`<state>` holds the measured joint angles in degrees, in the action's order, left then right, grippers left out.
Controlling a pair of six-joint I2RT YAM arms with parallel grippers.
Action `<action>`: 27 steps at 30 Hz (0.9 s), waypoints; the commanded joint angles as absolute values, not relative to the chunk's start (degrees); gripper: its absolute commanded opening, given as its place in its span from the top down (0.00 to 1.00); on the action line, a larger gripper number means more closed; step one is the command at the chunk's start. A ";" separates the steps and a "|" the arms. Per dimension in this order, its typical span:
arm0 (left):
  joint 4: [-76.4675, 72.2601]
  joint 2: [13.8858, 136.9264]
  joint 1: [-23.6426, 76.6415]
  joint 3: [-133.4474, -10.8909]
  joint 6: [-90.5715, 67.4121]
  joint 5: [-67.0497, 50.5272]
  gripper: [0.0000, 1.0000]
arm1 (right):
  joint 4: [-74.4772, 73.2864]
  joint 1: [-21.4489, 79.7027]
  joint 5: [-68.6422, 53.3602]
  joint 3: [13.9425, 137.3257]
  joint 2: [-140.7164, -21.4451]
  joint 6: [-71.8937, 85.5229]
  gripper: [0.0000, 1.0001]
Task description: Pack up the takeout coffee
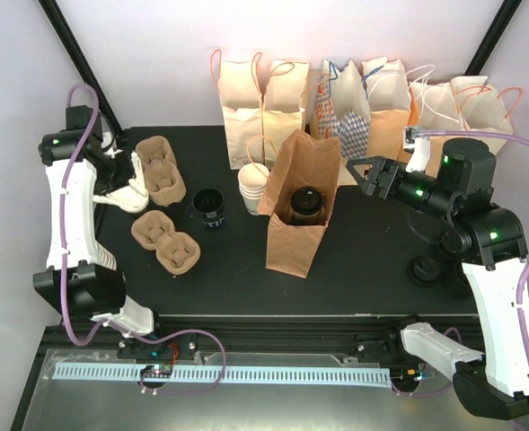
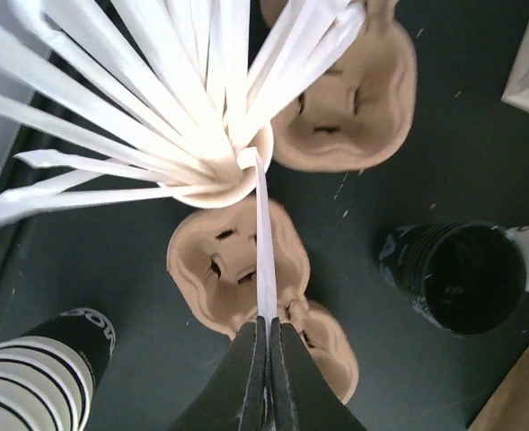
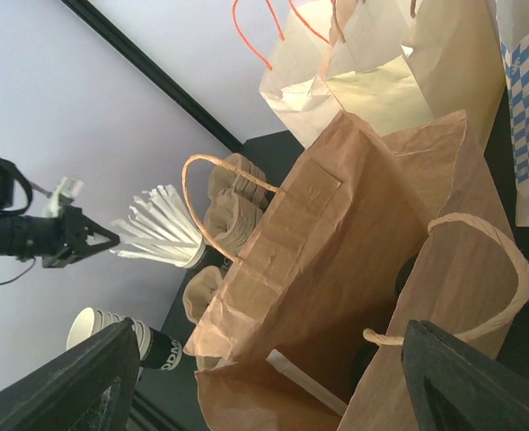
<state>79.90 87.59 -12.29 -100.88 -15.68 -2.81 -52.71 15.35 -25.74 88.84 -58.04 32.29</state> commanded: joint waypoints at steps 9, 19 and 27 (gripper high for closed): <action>84.92 72.00 -12.48 -109.12 -20.04 -18.10 0.97 | -53.17 15.46 -26.63 88.83 -58.45 31.59 0.18; 17.11 50.21 -10.76 -81.65 -55.47 -59.62 0.98 | -53.94 15.49 -24.93 89.53 -58.93 30.98 0.18; 14.25 51.21 -2.83 -82.31 -52.65 -63.19 0.98 | -54.32 15.43 -23.40 88.72 -57.52 31.31 0.18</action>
